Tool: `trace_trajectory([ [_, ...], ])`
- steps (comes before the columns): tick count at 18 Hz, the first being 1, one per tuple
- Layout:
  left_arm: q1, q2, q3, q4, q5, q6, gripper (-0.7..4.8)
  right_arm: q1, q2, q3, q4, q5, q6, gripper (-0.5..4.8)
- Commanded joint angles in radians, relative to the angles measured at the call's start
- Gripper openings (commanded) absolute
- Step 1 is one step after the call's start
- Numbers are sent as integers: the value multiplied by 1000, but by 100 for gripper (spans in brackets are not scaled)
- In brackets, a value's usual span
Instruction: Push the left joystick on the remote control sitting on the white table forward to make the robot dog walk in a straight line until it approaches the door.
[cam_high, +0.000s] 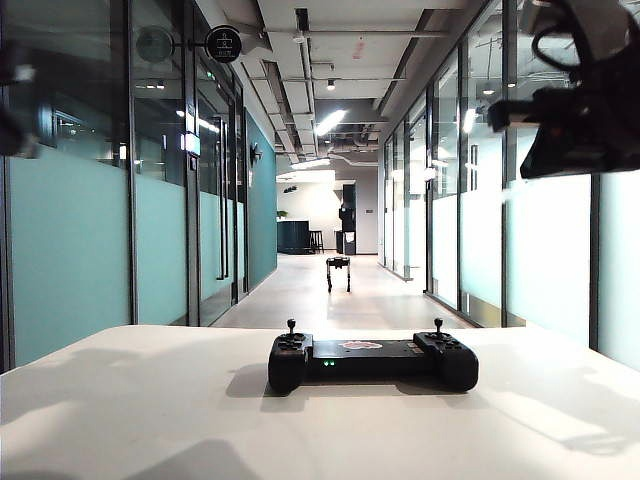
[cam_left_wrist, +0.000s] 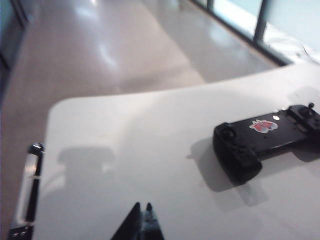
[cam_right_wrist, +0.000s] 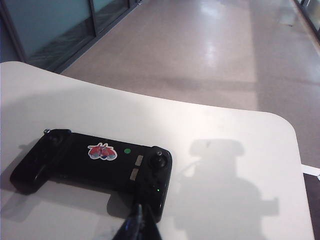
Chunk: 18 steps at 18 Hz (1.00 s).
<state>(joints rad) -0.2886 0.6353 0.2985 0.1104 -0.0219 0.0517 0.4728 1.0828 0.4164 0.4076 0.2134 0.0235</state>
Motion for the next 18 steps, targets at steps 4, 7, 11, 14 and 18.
trace_trajectory([
  [4,-1,-258,-146,-63,-49,-4,-6,2,-88,-26,-46,-11,-25,-6],
  [7,-1,-293,-146,-125,-45,-3,-5,2,-135,-67,-45,-11,-25,-6],
  [11,-1,-293,-146,-124,-45,-3,-5,2,-209,-85,-106,-19,-25,-6],
  [14,-1,-293,-146,-124,-45,-3,-5,2,-277,-86,-183,-47,-33,-6],
  [18,-1,-293,-146,-124,-45,-3,-5,1,-372,-121,-280,-94,-45,-6],
])
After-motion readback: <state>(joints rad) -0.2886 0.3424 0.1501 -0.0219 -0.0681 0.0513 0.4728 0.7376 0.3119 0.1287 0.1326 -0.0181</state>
